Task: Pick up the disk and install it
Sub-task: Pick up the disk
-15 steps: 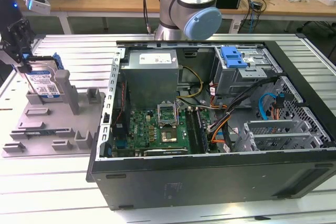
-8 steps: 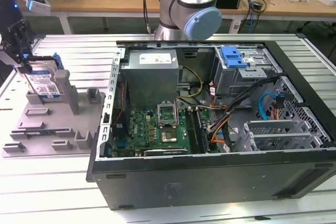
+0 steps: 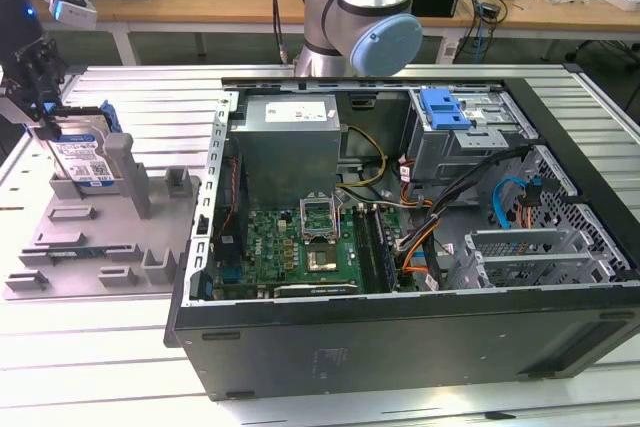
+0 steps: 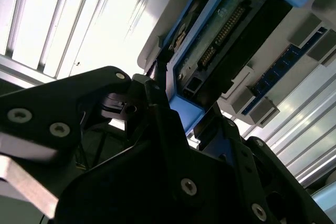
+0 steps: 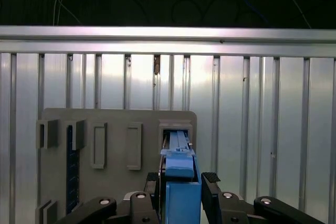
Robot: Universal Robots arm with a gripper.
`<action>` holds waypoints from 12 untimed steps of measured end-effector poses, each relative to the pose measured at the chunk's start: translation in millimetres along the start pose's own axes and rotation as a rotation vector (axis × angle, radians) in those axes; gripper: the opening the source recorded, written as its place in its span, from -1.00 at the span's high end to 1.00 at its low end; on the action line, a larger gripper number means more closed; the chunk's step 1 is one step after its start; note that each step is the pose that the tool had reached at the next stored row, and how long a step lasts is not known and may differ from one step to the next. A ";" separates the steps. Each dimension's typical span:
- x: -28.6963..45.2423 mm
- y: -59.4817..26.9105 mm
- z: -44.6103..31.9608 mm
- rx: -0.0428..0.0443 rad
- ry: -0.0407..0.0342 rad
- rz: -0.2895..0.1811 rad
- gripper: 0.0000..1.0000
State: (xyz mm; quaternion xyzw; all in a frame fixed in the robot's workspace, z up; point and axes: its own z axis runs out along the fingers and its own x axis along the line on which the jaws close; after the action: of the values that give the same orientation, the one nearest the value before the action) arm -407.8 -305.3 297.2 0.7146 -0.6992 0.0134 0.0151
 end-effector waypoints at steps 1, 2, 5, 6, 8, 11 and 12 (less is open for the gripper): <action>0.0 0.0 0.0 0.0000 0.0000 0.000 0.09; 0.0 0.0 0.0 0.0000 0.0000 0.000 0.09; 0.0 0.0 0.1 0.0000 0.0000 0.000 0.25; 0.0 0.0 0.1 0.0000 0.0000 0.000 0.26; 0.0 0.0 0.1 0.0000 0.0000 0.000 0.26; 0.0 0.0 0.4 0.0000 0.0000 0.000 0.26; 0.0 0.0 0.4 0.0000 0.0000 0.000 0.26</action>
State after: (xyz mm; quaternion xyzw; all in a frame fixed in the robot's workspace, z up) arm -407.8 -305.3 296.8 0.7146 -0.6992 0.0135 0.0151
